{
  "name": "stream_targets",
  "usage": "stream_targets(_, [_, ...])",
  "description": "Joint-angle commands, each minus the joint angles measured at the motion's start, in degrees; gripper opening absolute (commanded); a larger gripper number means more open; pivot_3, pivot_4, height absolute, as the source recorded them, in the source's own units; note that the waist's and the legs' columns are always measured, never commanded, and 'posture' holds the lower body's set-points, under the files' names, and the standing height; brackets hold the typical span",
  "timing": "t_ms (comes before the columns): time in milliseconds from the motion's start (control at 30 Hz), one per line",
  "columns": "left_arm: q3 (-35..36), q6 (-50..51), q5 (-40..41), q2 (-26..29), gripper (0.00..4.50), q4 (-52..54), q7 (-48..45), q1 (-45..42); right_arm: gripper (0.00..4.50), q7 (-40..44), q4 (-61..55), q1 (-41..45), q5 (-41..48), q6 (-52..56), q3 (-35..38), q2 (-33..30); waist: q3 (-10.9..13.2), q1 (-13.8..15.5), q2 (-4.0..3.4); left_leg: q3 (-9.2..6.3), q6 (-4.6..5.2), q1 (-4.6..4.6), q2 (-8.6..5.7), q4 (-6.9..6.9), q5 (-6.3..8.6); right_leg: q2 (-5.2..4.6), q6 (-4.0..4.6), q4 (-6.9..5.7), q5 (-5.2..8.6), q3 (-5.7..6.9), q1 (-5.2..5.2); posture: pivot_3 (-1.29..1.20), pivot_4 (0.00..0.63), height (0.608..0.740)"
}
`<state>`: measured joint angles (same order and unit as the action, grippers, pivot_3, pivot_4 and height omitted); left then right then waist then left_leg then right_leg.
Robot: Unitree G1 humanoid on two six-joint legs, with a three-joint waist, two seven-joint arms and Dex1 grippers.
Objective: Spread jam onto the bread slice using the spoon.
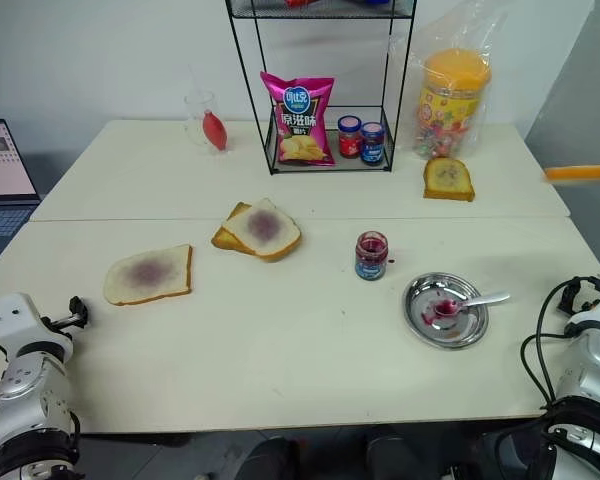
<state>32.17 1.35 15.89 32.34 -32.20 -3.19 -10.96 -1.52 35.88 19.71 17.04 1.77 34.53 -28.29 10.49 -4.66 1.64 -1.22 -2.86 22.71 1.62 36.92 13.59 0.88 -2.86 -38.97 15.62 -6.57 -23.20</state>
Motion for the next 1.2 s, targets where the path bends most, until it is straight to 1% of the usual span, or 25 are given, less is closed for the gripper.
stream_targets(33, [0.58,0.66,-0.34,1.23,4.50,0.58,0.07,0.41,4.45,-0.48,-2.23,0.30,0.52,-1.23,0.53,-0.62,0.00,-0.04,0.00,0.00,0.00,0.00,0.00,0.00,0.00,0.00,0.00,0.00,0.00,0.00,0.00,0.00,0.150,0.740])
stream_targets(267, [2.22,1.81,1.97,2.05,4.50,1.57,-1.95,0.70,4.45,-0.61,-3.37,0.56,0.70,-0.67,0.94,-1.70,0.00,-0.10,0.00,0.02,0.00,-0.01,0.00,0.00,0.00,0.00,-0.01,0.00,-0.01,-0.02,0.00,0.00,0.150,0.740])
stream_targets(300, [2.53,1.97,2.52,2.14,4.50,1.96,-2.58,0.93,4.45,-0.29,-4.56,0.39,0.62,-0.42,0.64,-1.78,0.00,-0.10,0.00,0.03,0.00,-0.01,0.00,0.00,0.00,0.00,-0.02,0.00,-0.01,-0.03,0.00,0.00,0.150,0.740])
stream_targets(433, [5.49,7.36,10.74,2.50,4.50,7.57,-10.67,1.88,4.45,4.85,-16.45,-0.44,2.70,4.85,-1.67,-3.08,0.01,-0.16,-0.01,0.06,0.00,0.03,0.01,-0.02,0.00,0.00,-0.02,0.00,0.00,-0.05,-0.06,0.00,0.150,0.740])
stream_targets(500, [7.68,14.42,17.28,2.79,4.50,10.14,-14.17,1.75,4.45,8.59,-21.79,-0.26,5.63,9.50,-2.69,-4.20,0.00,-0.15,0.00,0.05,0.00,0.04,0.02,-0.01,0.00,0.01,-0.02,0.00,-0.01,-0.04,-0.07,0.00,0.150,0.740])
stream_targets(567, [8.42,21.94,22.61,3.34,4.50,12.98,-17.45,2.19,4.45,13.47,-27.44,0.44,9.55,15.09,-4.58,-5.53,0.01,-0.16,0.00,0.01,0.00,0.06,0.03,0.00,0.00,0.02,-0.02,-0.02,-0.01,-0.01,-0.07,0.00,0.150,0.740])
stream_targets(633, [8.77,27.68,26.29,3.52,4.50,15.38,-19.03,2.93,4.45,17.28,-31.67,0.74,12.30,19.50,-6.44,-6.88,0.01,-0.18,0.01,-0.06,0.00,0.06,0.05,0.01,0.00,0.04,-0.02,-0.01,-0.01,0.05,-0.07,0.00,0.150,0.740])
stream_targets(667, [9.01,31.20,28.23,3.26,4.50,16.17,-18.81,3.29,4.45,20.01,-34.92,1.20,14.43,22.99,-8.41,-8.07,0.01,-0.16,0.01,-0.05,0.00,0.05,0.05,0.00,0.00,0.04,-0.02,-0.01,0.00,0.05,-0.07,0.00,0.150,0.740])
stream_targets(733, [8.82,36.67,31.00,2.22,4.50,16.45,-18.62,3.89,4.45,28.63,-44.19,2.48,21.17,31.65,-14.97,-11.44,0.04,-0.22,-0.06,-0.07,0.00,0.06,0.05,-0.01,0.00,0.04,-0.02,0.00,0.00,0.06,-0.06,0.00,0.150,0.740])
stream_targets(800, [8.35,38.86,31.28,1.68,4.50,16.23,-17.93,4.04,4.45,34.40,-50.36,2.87,25.85,37.35,-19.04,-14.10,0.09,-0.42,-0.14,-0.03,0.01,0.04,0.06,-0.04,0.00,0.03,-0.02,0.00,0.00,-0.03,-0.10,0.00,0.150,0.740])
stream_targets(833, [7.25,38.79,30.07,1.53,4.50,15.60,-17.69,3.63,4.45,36.82,-53.34,3.83,29.19,40.64,-21.24,-14.79,0.09,-0.35,-0.14,-0.10,0.01,0.04,0.09,-0.03,0.00,0.05,-0.02,-0.01,0.01,0.04,-0.08,0.00,0.150,0.740])
stream_targets(933, [4.59,39.02,28.05,1.00,4.50,13.31,-17.69,1.34,4.45,41.14,-58.57,7.55,35.07,46.98,-27.11,-14.73,0.03,-0.04,-0.10,-0.28,0.01,0.03,0.08,-0.01,0.00,0.05,0.01,-0.01,0.02,0.27,-0.02,0.00,0.150,0.740])
stream_targets(1033, [2.72,38.57,26.12,1.02,4.50,11.16,-17.66,-0.39,4.45,41.88,-59.67,9.05,36.98,49.66,-29.41,-13.74,0.01,1.00,-0.13,-0.34,0.01,0.08,0.00,0.07,0.00,-0.04,0.01,0.00,0.02,0.39,0.02,0.00,0.150,0.740])
stream_targets(1100, [0.57,37.02,23.06,1.30,4.50,6.91,-17.04,-3.00,4.45,43.40,-59.87,9.04,36.14,49.92,-32.91,-12.58,-0.02,1.80,-0.17,-0.32,0.01,0.10,-0.05,0.10,0.00,-0.10,0.01,0.03,0.02,0.40,0.03,0.00,0.150,0.740])
stream_targets(1200, [-1.19,34.82,19.66,1.83,4.50,1.78,-16.97,-6.29,4.45,44.68,-59.84,8.46,35.00,49.89,-36.30,-10.96,-0.21,2.16,-0.42,-0.32,0.03,0.07,-0.03,0.09,-0.02,-0.10,0.02,0.02,0.02,0.50,0.05,0.00,0.150,0.740])
